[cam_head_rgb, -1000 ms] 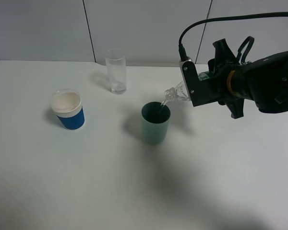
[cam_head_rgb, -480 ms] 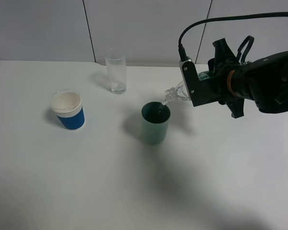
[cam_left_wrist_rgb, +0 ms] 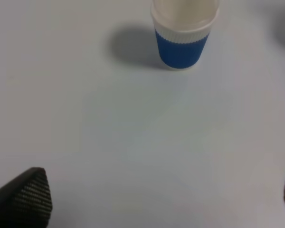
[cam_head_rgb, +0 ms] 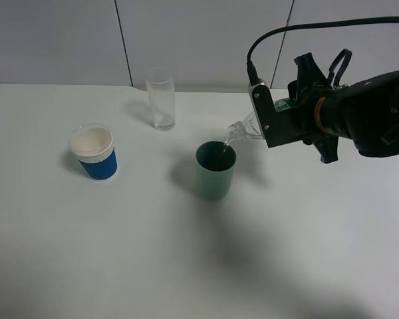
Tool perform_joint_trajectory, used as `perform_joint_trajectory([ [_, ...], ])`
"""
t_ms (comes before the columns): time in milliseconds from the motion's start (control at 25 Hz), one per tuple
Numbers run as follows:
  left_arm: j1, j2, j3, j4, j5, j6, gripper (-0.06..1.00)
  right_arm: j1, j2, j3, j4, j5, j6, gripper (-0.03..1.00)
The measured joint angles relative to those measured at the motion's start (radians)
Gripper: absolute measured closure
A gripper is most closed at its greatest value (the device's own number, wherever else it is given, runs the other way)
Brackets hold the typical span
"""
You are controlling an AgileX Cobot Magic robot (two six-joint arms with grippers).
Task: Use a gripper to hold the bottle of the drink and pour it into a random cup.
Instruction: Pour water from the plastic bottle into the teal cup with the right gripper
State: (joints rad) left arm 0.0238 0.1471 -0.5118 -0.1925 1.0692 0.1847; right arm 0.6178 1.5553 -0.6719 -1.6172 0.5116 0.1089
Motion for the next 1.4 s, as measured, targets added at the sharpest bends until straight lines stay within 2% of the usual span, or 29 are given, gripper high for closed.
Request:
perform_joint_trajectory([
  [1400, 0.000, 0.000, 0.000, 0.000, 0.000, 0.000, -0.05, 0.009, 0.000, 0.000, -0.057, 0.022, 0.000, 0.43],
])
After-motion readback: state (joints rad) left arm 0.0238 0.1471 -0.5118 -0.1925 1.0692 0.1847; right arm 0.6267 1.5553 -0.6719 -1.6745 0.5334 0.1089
